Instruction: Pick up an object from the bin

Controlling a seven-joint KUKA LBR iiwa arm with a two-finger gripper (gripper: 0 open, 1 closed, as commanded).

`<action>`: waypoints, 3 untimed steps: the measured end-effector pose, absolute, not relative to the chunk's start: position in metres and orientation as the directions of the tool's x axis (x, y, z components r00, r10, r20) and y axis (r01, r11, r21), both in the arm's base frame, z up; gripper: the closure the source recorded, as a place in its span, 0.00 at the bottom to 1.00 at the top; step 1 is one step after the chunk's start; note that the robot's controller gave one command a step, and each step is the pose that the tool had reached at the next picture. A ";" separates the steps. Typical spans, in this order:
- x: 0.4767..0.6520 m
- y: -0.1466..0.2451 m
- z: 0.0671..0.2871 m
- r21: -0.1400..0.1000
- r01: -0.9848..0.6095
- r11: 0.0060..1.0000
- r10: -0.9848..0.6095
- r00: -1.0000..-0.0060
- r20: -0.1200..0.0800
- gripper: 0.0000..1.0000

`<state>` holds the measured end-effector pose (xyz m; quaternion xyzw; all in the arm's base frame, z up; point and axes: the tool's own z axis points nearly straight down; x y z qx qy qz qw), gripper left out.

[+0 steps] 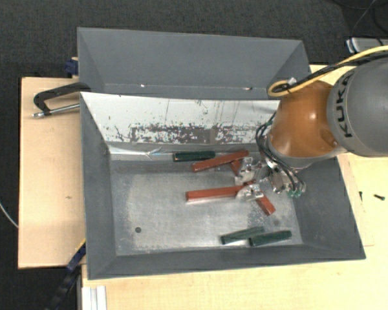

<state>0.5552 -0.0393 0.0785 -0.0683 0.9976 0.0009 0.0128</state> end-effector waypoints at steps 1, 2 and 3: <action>0.543 -0.033 0.124 0.002 -0.132 0.991 -0.132 -0.991 0.000 1.00; 0.562 -0.008 0.193 0.001 -0.043 0.999 -0.043 -0.999 -0.003 1.00; 0.568 -0.003 0.231 0.001 -0.018 1.000 -0.018 -1.000 -0.013 1.00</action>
Offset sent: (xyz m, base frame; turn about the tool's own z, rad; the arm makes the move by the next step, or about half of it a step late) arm 0.0196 0.0497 0.1550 0.1522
